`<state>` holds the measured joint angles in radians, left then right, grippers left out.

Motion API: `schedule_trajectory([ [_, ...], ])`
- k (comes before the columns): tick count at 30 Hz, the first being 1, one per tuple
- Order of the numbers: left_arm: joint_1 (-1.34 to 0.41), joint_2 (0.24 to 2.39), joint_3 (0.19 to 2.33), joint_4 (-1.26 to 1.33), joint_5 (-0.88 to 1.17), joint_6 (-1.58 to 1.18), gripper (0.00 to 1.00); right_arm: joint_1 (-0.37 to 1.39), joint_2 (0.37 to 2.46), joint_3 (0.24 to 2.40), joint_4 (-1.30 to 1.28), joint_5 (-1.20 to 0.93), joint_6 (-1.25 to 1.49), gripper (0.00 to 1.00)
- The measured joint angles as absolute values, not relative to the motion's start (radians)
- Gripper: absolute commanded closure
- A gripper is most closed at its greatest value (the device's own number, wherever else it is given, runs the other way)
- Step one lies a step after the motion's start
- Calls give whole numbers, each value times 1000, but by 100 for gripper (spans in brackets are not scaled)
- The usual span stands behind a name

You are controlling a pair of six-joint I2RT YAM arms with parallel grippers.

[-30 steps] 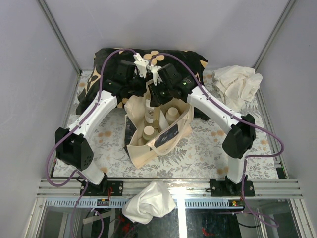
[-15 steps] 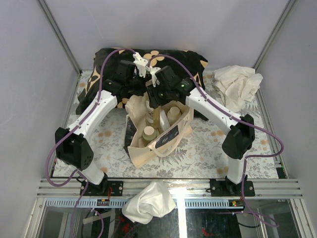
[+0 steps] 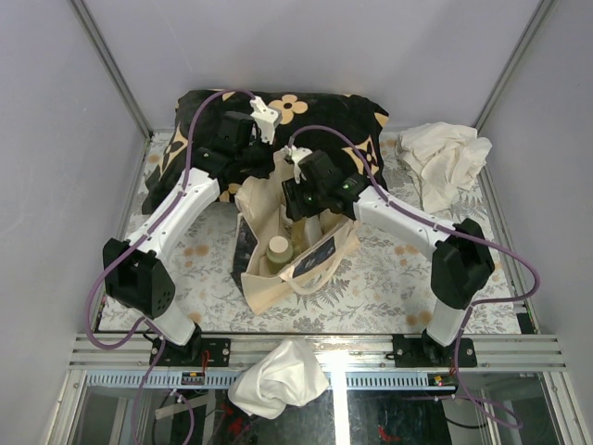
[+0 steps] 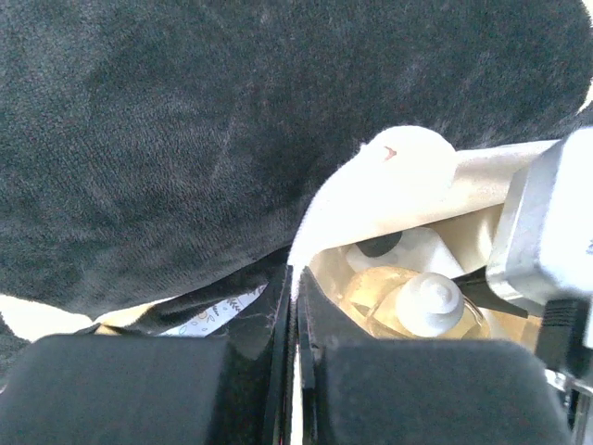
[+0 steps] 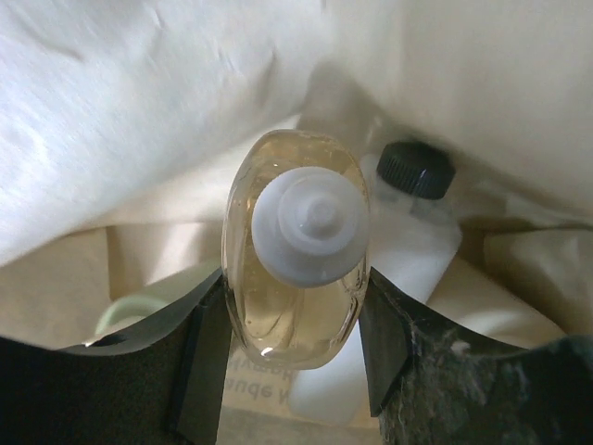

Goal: Place the personal care products into the canvas bag

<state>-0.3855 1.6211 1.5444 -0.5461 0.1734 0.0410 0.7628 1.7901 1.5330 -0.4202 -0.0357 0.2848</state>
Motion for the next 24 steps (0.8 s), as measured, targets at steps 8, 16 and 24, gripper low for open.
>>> schedule_trajectory([
  [8, -387, 1621, 1560, -548, 175, 41, 99, 765, 1746, 1442, -389, -12, 286, 6],
  [16, -387, 1622, 1590, -544, 175, 40, 54, 759, 1667, 1600, -511, 74, 256, 1],
  [24, -387, 1623, 1662, -547, 167, 35, 0, 756, 1661, 1952, -667, 212, 177, 1],
])
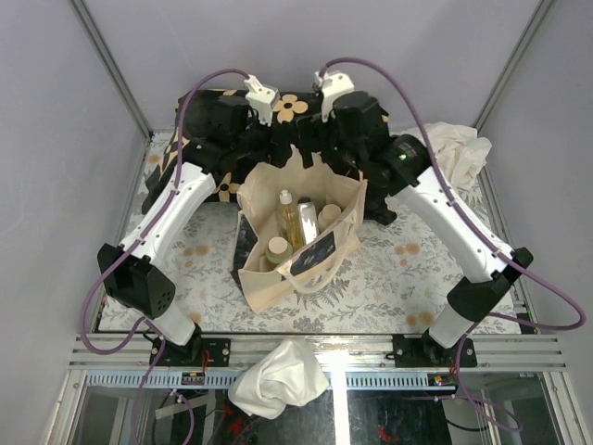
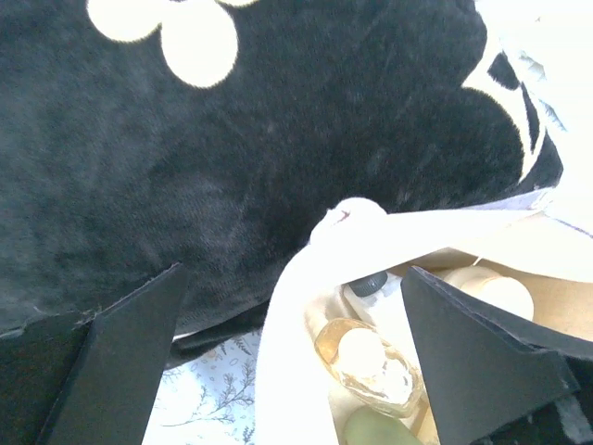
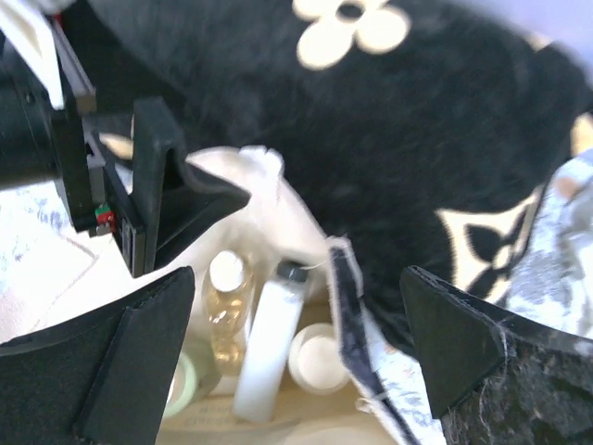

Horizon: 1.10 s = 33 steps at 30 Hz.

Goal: Place the personal care products into the canvas bag

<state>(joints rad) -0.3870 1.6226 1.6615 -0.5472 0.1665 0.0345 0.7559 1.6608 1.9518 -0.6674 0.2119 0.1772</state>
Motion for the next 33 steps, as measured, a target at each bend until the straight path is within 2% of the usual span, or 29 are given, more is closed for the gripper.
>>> schedule_trajectory([
  [7, -386, 1616, 1752, -550, 110, 27, 0, 708, 1658, 2111, -738, 338, 96, 1],
  [12, -368, 1608, 1792, -557, 65, -6, 0, 497, 1658, 2065, -751, 293, 80, 1],
  [17, -240, 1603, 1799, -562, 88, -74, 0, 209, 1658, 1930, -717, 179, 89, 1],
  [25, 25, 1569, 1612, -504, 185, -192, 0, -67, 1643, 1597, -538, -29, 140, 1],
  [29, 57, 1569, 1512, -463, 202, -221, 0, -209, 1634, 1374, -408, -121, 189, 1],
  [33, 57, 1565, 1433, -419, 203, -235, 0, -271, 1632, 1236, -311, -138, 229, 1],
])
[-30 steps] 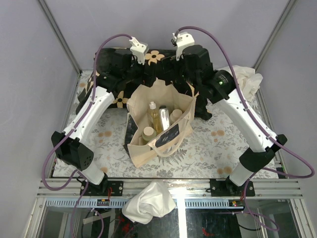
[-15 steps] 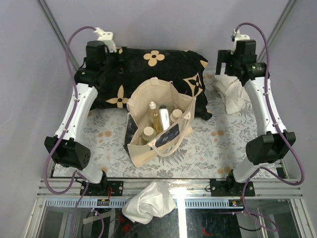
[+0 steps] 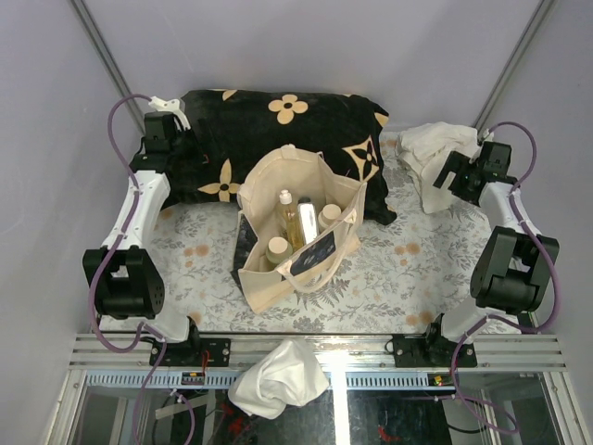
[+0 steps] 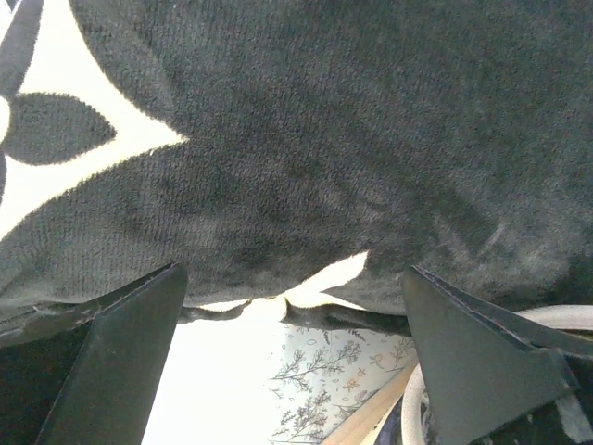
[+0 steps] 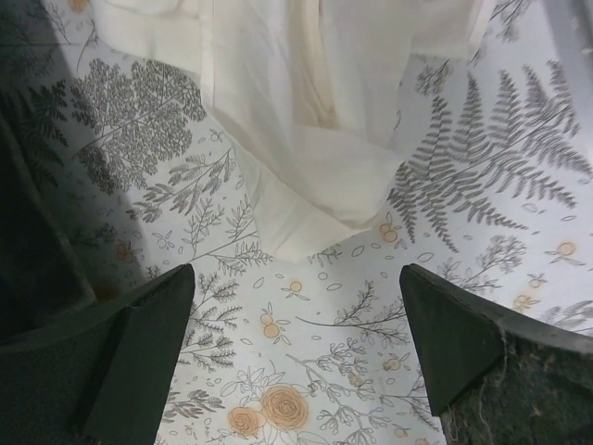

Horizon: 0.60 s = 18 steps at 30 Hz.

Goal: Place the personal care products into the canvas bag

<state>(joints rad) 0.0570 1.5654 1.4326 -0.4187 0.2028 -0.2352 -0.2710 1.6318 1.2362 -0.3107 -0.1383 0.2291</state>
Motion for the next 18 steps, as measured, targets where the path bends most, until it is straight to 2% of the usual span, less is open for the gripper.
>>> schedule_trajectory([
  [10, 57, 1491, 1275, -332, 141, -288, 0, -266, 1593, 1092, -178, -163, 297, 1],
  [18, 57, 1444, 1214, -316, 69, -294, 0, -266, 1590, 1081, -176, -159, 298, 1],
])
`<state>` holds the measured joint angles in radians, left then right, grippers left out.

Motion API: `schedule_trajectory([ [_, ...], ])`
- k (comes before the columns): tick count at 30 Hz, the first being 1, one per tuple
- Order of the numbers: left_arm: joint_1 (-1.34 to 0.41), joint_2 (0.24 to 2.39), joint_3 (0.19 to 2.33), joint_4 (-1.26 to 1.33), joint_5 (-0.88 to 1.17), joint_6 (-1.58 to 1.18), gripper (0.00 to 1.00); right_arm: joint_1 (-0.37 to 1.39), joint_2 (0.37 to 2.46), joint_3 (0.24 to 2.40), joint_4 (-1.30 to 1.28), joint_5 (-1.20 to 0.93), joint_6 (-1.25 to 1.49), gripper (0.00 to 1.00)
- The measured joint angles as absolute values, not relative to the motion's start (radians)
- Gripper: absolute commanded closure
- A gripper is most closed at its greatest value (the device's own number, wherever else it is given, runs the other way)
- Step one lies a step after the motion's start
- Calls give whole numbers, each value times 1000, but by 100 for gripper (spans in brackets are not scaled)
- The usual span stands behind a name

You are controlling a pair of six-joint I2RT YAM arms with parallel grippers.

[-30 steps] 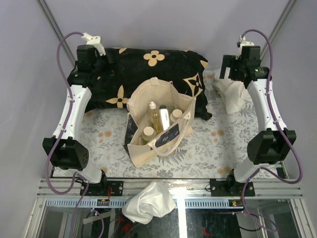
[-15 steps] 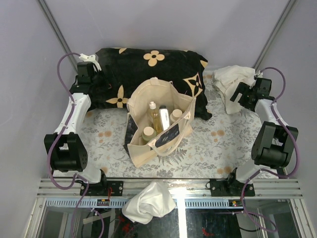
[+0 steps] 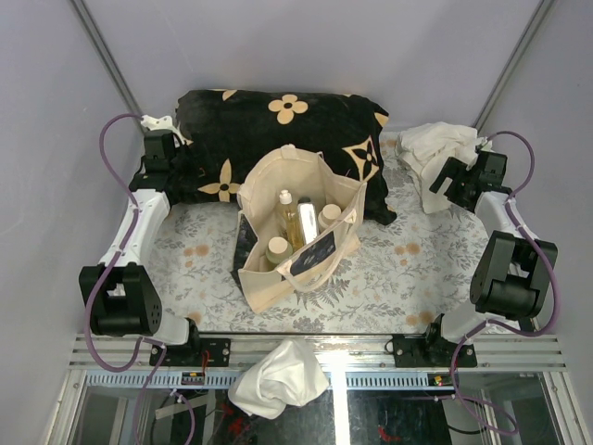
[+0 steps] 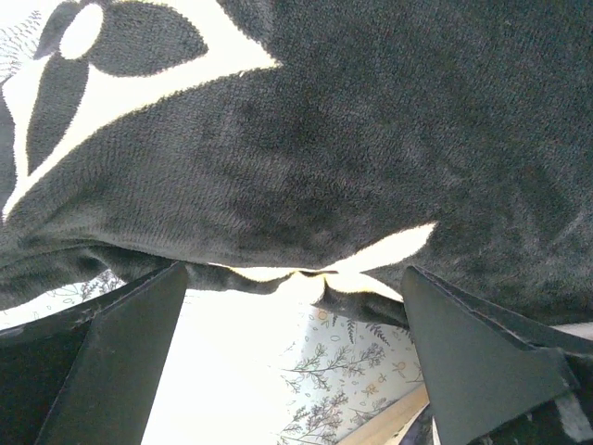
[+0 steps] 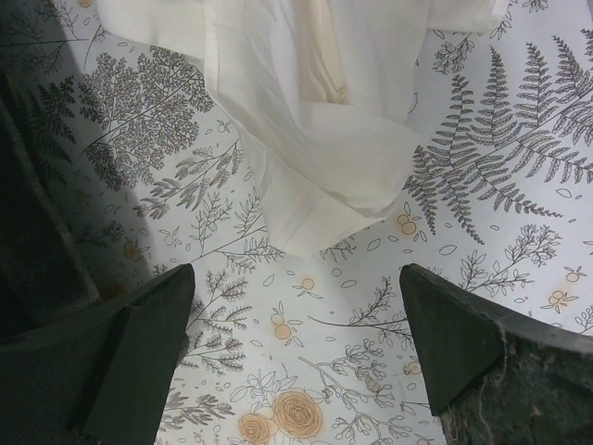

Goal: Place the personal care products into the canvas bag

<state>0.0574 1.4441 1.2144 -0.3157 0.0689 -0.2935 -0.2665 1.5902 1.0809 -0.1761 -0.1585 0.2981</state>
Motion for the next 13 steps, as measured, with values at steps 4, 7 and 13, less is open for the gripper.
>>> schedule_trajectory([
  [4, 57, 1444, 1214, -312, 62, -289, 0, -266, 1590, 1081, -176, -155, 295, 1],
  [7, 57, 1444, 1214, -312, 62, -286, 0, -266, 1590, 1082, -177, -154, 293, 1],
  [13, 57, 1441, 1214, -311, 62, -276, 0, -266, 1590, 1082, -183, -152, 288, 1],
])
